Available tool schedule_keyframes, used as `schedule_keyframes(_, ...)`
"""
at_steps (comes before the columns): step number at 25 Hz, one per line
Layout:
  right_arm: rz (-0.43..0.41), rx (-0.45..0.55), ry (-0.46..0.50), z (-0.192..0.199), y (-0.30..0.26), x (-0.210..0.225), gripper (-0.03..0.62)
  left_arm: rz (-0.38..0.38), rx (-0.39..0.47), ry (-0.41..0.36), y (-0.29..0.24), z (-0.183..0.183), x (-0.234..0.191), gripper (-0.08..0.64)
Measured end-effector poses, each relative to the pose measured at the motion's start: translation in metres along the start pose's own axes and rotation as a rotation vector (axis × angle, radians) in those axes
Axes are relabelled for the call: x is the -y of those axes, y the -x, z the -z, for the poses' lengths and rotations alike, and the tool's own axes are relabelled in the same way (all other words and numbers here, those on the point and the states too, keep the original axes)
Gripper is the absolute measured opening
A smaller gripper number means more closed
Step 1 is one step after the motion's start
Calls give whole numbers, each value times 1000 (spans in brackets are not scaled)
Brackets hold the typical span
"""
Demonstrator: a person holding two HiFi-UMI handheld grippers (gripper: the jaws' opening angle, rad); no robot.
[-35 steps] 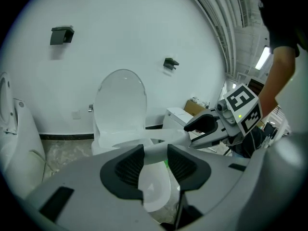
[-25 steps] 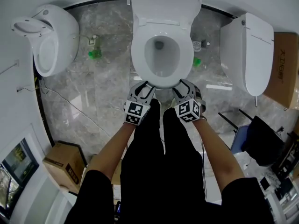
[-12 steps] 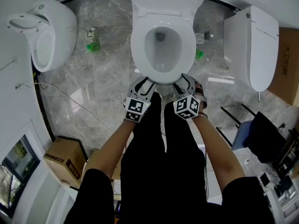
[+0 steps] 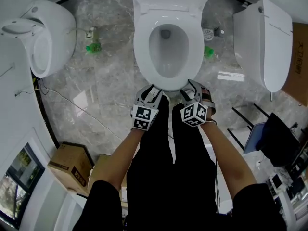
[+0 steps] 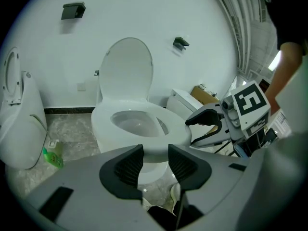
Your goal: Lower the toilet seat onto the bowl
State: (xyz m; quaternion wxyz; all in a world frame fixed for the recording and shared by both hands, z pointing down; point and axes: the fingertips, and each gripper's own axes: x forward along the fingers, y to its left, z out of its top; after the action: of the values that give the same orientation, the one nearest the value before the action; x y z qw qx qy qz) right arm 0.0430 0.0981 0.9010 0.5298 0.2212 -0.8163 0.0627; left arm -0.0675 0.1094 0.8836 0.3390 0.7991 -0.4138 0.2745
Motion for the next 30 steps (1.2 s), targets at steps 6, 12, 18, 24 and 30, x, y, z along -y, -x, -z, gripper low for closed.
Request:
schedule_keyframes(6, -28, -17, 14, 19, -23, -11, 259, 36, -65, -47, -19, 30, -3, 170)
schedule_keyframes(12, -47, -40, 33, 35, -49, -23, 259, 49, -99, -71, -36, 60, -8, 170)
schedule_keyframes(18, -37, -47, 39, 52, -74, -29, 259, 69, -135, -97, -58, 85, -11, 176)
schedule_keyframes(24, -62, -70, 35, 66, -98, -34, 259, 86, -172, -118, -78, 108, -18, 176)
schedule_keyframes(30, -59, -88, -6, 77, -119, -41, 259, 53, -174, -88, -97, 129, -25, 176)
